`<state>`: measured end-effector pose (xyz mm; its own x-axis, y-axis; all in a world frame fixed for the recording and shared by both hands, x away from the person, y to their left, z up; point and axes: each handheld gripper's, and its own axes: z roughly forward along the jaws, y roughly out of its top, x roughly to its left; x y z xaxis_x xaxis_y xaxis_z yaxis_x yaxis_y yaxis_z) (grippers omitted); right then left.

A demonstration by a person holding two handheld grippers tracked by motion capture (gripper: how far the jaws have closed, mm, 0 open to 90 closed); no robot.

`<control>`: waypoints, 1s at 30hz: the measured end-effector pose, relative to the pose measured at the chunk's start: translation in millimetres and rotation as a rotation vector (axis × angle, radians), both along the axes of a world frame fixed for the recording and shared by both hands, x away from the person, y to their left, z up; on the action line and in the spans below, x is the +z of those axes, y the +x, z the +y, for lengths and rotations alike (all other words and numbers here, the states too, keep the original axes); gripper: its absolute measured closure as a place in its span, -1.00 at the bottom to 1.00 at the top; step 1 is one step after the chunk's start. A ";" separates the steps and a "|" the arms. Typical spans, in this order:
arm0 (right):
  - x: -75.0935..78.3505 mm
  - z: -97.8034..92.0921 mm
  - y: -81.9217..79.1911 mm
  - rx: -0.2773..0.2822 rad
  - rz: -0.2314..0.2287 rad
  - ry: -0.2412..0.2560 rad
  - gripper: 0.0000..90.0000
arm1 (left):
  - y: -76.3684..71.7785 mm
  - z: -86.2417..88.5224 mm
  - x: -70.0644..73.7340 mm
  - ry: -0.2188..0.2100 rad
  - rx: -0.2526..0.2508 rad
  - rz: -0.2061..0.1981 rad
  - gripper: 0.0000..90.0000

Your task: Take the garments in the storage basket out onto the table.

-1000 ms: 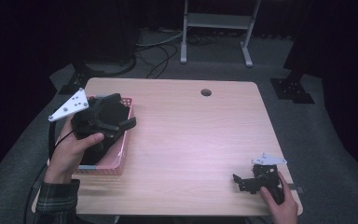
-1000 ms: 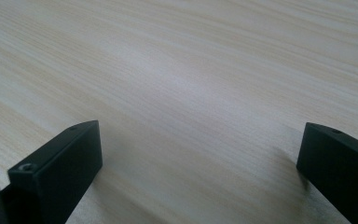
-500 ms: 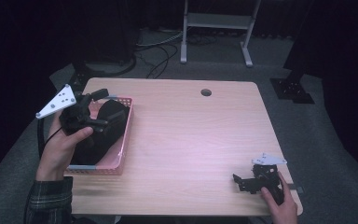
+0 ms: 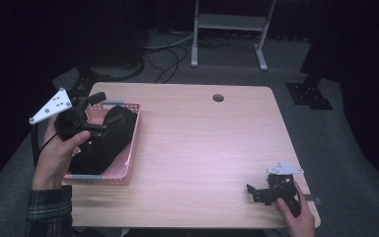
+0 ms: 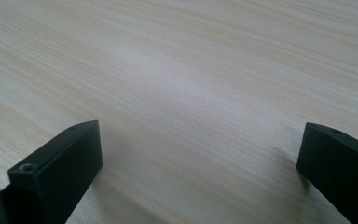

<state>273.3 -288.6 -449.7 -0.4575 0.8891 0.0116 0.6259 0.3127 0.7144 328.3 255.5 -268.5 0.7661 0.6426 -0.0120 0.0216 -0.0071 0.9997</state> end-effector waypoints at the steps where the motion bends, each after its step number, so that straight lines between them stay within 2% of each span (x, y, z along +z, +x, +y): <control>1: 0.0 0.0 0.0 0.000 0.000 0.000 -1.00 | -0.1 1.4 0.3 0.000 0.003 0.000 -1.00; 12: 0.0 0.0 0.0 0.000 0.001 0.000 -1.00 | -3.3 23.1 3.4 -0.008 0.054 -0.015 -1.00; 24: 0.1 0.0 0.0 0.000 0.001 0.000 -1.00 | -3.0 41.9 11.1 0.016 0.084 -0.034 -1.00; 30: 0.0 -0.1 0.5 0.002 0.001 0.001 -1.00 | -4.2 52.7 13.4 0.000 0.103 -0.044 -1.00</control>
